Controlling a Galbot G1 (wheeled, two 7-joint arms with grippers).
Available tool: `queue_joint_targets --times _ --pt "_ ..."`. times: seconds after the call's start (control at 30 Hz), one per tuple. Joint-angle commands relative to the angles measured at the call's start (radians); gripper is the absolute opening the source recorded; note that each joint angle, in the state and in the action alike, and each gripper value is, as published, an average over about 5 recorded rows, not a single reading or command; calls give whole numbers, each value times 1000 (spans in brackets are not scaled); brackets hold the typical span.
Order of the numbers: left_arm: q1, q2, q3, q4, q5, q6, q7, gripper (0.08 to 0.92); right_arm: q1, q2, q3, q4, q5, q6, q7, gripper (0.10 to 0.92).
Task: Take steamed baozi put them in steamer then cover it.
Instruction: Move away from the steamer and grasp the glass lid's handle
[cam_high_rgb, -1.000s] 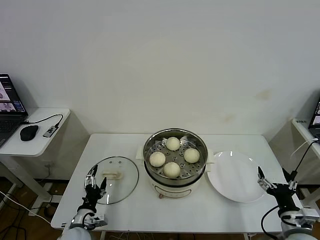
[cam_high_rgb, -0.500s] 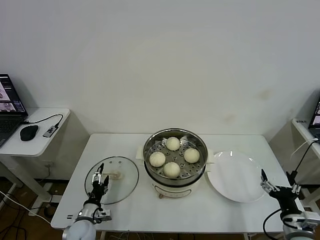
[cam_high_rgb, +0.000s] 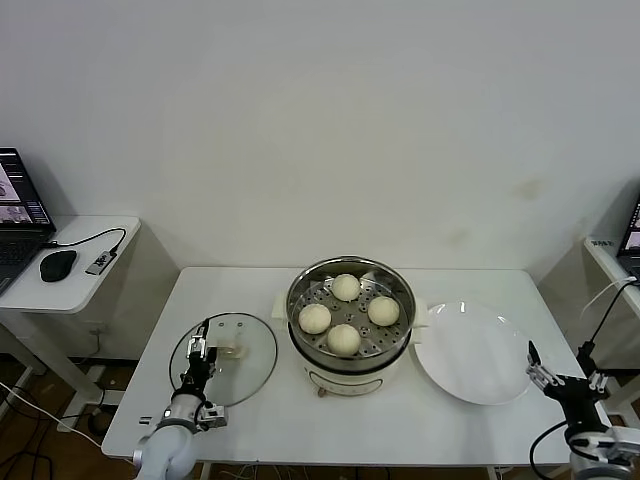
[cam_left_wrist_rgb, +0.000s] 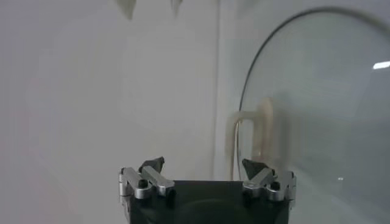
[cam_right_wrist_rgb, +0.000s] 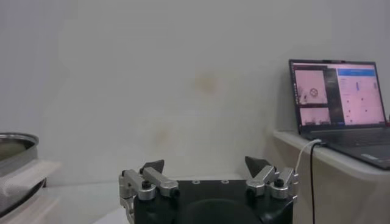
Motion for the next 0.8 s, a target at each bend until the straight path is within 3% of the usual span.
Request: queue_joint_targets --times 0.03,0.6,0.8 --pt "-50 -13 6 47 17 20 -10 823 -2 4 1 -5 -2 3 1 823" --pt "-78 -28 9 125 -7 37 -55 822 -10 7 6 -6 -14 5 -1 823" --pt "-78 -35 9 140 -11 29 -62 697 -18 4 13 -6 -15 6 -1 823"
